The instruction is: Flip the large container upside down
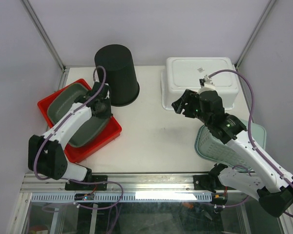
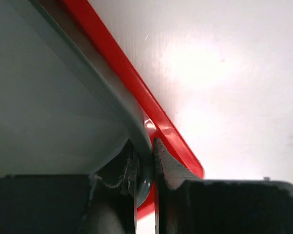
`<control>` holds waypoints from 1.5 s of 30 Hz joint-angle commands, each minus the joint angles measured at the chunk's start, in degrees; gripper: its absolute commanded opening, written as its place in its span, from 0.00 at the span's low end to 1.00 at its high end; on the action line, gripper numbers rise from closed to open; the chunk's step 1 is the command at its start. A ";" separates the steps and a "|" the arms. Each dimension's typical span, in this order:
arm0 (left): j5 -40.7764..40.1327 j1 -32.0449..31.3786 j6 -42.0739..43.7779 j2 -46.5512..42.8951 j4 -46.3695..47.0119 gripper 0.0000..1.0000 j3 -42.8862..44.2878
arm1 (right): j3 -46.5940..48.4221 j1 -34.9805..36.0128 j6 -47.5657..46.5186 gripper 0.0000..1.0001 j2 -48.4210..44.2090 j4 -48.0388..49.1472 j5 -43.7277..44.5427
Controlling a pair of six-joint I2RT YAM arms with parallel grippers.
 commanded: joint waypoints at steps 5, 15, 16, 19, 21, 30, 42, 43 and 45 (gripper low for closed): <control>2.60 0.72 -3.76 -14.89 -13.53 0.00 23.05 | 3.15 -0.11 -1.28 0.66 -1.14 0.29 2.59; 19.88 0.75 -8.54 -19.72 -17.62 0.00 40.63 | 8.56 -0.18 -5.16 0.66 -2.56 -3.53 10.21; 21.59 0.69 -9.28 -19.98 -17.52 0.00 41.06 | 9.29 -0.23 -5.81 0.66 -2.78 -4.28 11.52; 25.47 0.75 -11.44 -20.96 -16.92 0.00 42.56 | 11.17 -0.24 -7.62 0.66 -3.54 -6.15 14.87; 27.82 0.76 -12.66 -21.71 -15.66 0.00 44.09 | 12.07 -0.19 -8.53 0.66 -4.22 -7.24 17.27; 46.97 0.77 -26.43 -26.66 9.05 0.00 38.99 | 13.44 -0.19 -9.07 0.66 -8.00 -10.31 20.87; 53.29 -0.78 -45.57 -33.93 43.43 0.00 14.84 | 18.84 -0.24 -10.37 0.67 -11.13 -15.97 24.70; 52.42 -2.25 -45.96 -33.91 45.42 0.00 13.19 | 19.08 -0.24 -10.33 0.67 -11.53 -16.17 24.65; 48.76 -7.53 -44.80 -33.55 46.49 0.00 10.89 | 19.25 -0.24 -9.87 0.67 -12.20 -16.58 24.36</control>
